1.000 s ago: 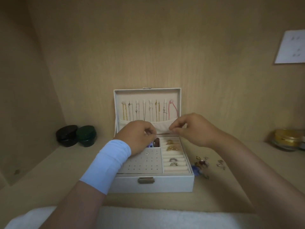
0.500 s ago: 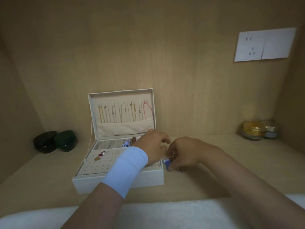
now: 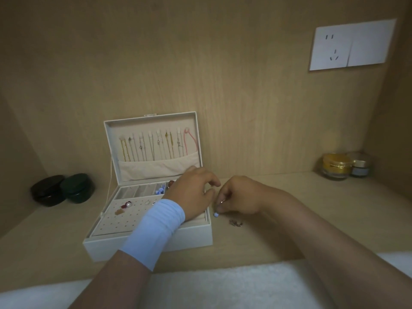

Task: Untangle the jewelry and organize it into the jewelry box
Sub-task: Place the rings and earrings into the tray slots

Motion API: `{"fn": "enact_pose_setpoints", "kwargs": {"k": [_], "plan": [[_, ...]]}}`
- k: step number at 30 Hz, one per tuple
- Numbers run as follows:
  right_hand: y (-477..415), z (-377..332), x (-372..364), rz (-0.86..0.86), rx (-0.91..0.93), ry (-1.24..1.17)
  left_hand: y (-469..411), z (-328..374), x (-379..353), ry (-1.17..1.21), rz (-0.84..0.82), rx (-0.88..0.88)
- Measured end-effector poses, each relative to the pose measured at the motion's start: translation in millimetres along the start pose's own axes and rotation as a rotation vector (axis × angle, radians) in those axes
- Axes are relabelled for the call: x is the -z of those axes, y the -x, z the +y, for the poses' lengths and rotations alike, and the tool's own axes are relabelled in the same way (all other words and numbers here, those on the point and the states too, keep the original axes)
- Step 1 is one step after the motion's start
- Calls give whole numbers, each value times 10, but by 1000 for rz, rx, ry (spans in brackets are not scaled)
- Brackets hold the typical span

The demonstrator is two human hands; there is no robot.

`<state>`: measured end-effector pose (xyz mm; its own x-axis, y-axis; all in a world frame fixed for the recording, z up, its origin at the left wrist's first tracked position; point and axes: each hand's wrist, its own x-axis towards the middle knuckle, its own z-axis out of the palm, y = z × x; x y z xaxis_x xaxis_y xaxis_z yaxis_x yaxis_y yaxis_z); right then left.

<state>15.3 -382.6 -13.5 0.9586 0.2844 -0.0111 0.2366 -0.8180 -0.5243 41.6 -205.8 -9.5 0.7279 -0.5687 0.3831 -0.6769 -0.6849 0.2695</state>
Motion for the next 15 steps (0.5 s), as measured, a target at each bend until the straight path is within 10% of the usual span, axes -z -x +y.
{"fn": "enact_pose_setpoints", "kwargs": {"k": [15], "plan": [[113,-54,373,192,-84,-741,-9,172,238,671,-26,305]]}}
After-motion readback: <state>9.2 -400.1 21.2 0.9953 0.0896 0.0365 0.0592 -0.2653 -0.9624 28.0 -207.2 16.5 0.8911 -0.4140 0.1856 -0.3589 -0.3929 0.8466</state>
